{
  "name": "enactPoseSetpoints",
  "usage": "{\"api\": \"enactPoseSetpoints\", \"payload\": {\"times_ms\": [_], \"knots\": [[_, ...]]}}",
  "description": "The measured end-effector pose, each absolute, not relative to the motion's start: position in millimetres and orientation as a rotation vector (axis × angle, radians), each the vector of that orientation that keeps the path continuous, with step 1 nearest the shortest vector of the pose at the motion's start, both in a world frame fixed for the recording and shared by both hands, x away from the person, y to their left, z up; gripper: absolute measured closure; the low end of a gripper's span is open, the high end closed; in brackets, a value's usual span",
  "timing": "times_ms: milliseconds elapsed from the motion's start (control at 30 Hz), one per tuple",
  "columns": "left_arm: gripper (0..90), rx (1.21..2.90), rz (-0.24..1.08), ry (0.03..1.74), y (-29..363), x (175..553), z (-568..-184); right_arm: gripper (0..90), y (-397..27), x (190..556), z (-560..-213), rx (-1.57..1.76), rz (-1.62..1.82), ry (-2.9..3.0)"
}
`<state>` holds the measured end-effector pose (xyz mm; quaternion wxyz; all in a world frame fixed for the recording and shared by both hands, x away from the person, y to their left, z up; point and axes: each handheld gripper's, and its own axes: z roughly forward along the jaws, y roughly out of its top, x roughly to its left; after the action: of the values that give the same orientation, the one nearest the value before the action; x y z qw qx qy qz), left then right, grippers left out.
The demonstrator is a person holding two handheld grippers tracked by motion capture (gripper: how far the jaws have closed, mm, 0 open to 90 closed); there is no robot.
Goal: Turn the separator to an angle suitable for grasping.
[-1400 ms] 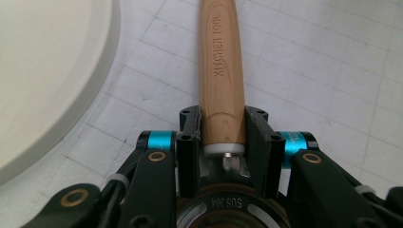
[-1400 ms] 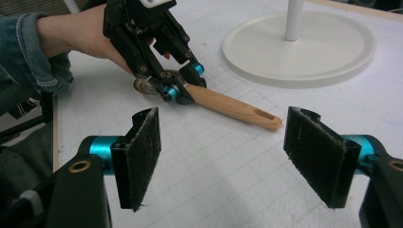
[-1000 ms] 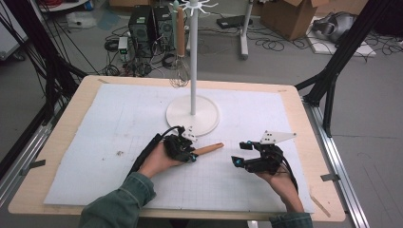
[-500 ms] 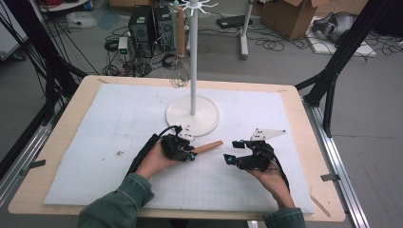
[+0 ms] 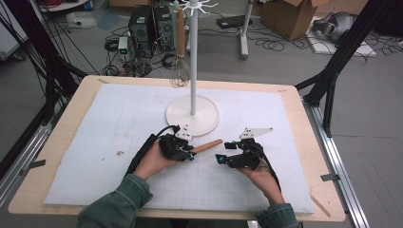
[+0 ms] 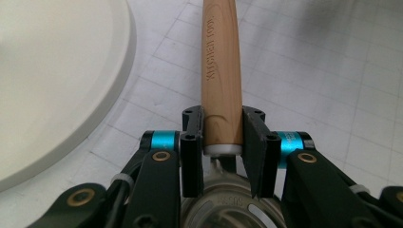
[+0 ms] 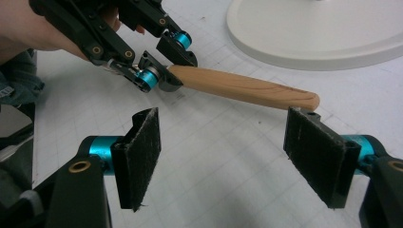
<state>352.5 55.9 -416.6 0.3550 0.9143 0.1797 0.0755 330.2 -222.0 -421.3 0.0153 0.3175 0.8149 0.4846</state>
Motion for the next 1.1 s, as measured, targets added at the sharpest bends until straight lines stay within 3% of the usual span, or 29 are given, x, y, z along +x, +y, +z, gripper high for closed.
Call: {"api": "enactPoseSetpoints", "payload": {"times_ms": [1100], "knots": [[70.4,2.284,0.185,0.442,68.3,348.2,-406.5,28.9,-194.9,348.8,-430.3,1.149,1.524,2.511]]}}
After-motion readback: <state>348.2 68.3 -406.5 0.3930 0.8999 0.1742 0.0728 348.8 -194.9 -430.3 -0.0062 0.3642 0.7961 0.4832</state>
